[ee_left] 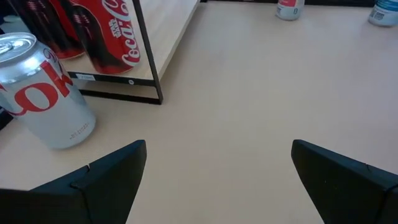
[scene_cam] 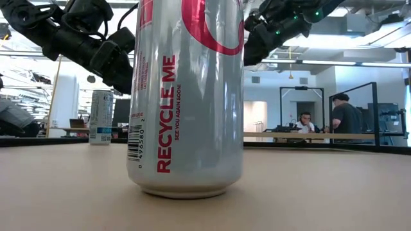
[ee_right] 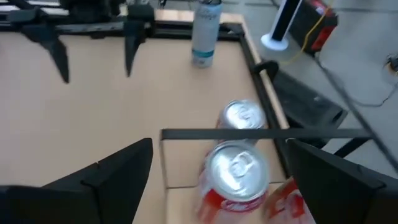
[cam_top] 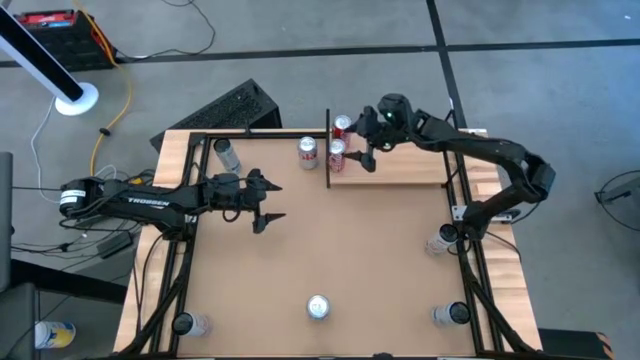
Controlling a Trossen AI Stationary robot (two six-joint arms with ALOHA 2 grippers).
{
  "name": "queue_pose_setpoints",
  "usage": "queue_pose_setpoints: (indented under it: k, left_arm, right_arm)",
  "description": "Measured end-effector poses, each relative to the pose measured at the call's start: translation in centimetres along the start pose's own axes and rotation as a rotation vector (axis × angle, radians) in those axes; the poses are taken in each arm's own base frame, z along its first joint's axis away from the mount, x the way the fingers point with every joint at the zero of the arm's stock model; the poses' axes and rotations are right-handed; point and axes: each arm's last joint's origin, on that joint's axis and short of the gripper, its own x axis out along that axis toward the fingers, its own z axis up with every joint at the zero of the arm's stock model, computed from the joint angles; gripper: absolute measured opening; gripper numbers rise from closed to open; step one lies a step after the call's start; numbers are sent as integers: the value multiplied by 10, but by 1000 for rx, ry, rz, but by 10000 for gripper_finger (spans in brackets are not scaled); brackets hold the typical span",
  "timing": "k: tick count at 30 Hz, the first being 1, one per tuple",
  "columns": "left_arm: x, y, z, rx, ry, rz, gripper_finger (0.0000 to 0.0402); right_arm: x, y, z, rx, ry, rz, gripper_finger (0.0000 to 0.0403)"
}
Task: Place canned beverage on shelf
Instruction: Put the red soda can on the shelf aligned with the other red soda can
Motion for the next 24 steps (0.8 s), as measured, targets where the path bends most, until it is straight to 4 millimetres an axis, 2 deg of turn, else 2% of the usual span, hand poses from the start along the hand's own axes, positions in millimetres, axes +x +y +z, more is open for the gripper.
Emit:
queue_pose_setpoints:
  k: [4, 7, 10, 14, 18, 22, 24]
  left_arm:
    - [0, 1, 0, 34, 1, 51, 387]
    - [5, 3, -1, 39, -7, 105, 387]
    - [13, 4, 0, 81, -44, 87, 386]
    - [23, 5, 5, 173, -66, 122, 362]
    - [31, 13, 32, 220, -91, 175, 282]
    - [40, 32, 64, 242, -102, 169, 154]
    - [48, 44, 73, 237, -93, 181, 82]
  right_arm:
    - [6, 16, -3, 22, 50, 59, 389]
    - [10, 38, -7, 1, 92, 87, 384]
    - [8, 59, -7, -21, 164, 83, 374]
    - [4, 84, -7, 15, 247, 99, 359]
    - [-2, 107, -8, 22, 312, 149, 345]
    - [-4, 122, -13, 27, 313, 112, 336]
    - [-3, 128, -21, 14, 281, 85, 333]
